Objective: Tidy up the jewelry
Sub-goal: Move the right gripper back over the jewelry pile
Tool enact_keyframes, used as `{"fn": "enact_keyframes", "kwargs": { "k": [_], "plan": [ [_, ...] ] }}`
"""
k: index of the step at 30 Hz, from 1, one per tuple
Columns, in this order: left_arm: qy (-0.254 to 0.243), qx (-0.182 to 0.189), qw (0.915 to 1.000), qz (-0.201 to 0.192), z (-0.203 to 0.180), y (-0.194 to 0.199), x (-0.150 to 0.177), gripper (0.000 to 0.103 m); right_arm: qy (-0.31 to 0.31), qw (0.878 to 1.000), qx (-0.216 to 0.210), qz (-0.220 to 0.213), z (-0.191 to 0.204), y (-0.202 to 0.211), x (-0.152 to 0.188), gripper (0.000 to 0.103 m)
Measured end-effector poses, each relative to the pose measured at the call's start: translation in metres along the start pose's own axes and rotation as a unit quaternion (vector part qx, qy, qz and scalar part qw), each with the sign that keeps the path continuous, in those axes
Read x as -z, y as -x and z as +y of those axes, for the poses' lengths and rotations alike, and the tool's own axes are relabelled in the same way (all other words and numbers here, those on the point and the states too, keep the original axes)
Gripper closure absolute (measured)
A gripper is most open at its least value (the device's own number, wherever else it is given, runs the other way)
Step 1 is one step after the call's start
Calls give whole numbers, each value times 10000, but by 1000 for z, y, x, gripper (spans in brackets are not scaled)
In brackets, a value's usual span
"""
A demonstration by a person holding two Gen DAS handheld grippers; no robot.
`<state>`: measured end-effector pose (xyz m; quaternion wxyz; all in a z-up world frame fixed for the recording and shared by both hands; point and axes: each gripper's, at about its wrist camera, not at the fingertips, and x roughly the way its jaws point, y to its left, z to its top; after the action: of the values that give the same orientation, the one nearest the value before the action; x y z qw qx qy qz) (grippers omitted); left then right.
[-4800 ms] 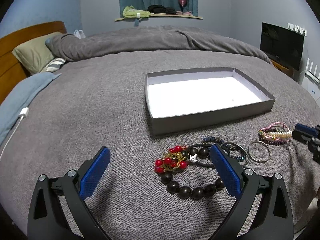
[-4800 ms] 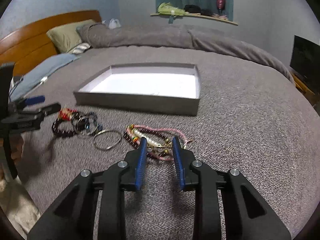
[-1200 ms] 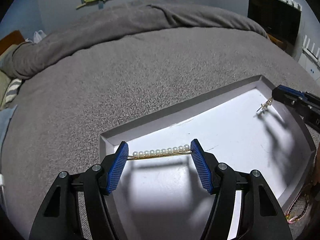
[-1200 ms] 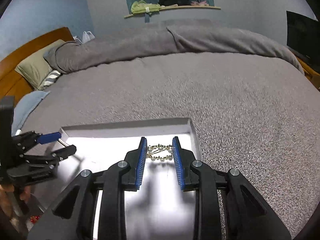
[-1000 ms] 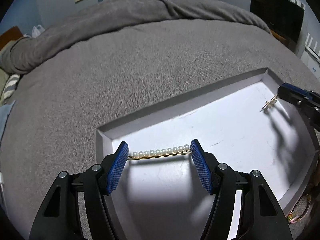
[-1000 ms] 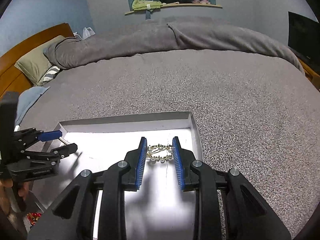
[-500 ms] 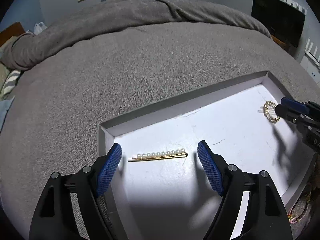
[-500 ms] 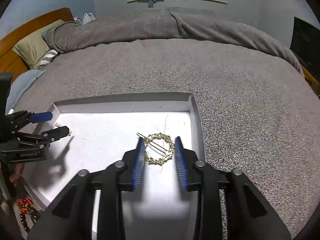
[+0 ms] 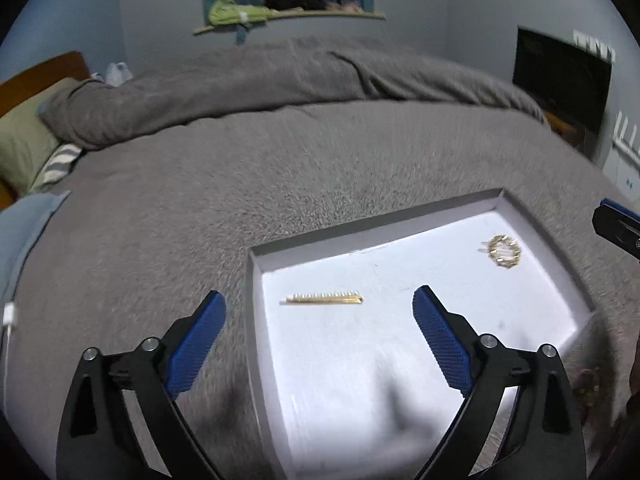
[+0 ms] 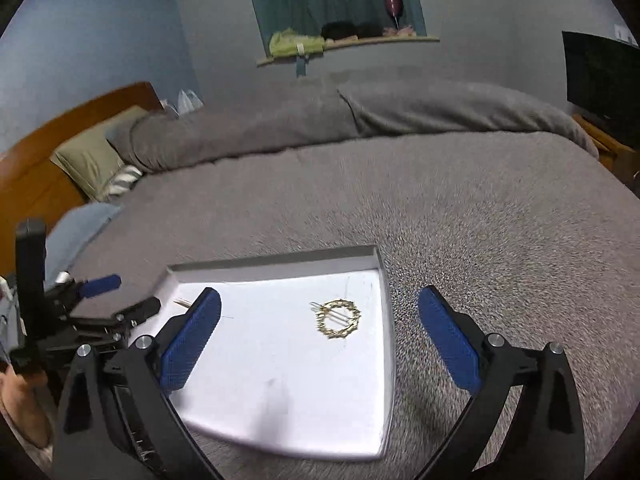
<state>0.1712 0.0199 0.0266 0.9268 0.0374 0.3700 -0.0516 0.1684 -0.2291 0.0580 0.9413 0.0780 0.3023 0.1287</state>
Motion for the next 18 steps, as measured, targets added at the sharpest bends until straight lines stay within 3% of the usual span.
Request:
{"fn": "enact_keyframes", "kwargs": {
  "k": [7, 10, 13, 18],
  "plan": [
    [507, 12, 9985, -182, -4, 41, 43, 7, 197, 9980, 205, -557, 8, 59, 30, 5],
    [569, -145, 9975, -389, -8, 60, 63, 7, 269, 9963, 309, -754, 9, 78, 46, 5],
    [425, -328, 9968, -593, -13, 76, 83, 6, 372, 9953, 458, -768, 8, 87, 65, 5],
    [469, -123, 9970, -608, -14, 83, 113, 6, 465, 9944, 698, -650, 9, 91, 91, 5]
  ]
}}
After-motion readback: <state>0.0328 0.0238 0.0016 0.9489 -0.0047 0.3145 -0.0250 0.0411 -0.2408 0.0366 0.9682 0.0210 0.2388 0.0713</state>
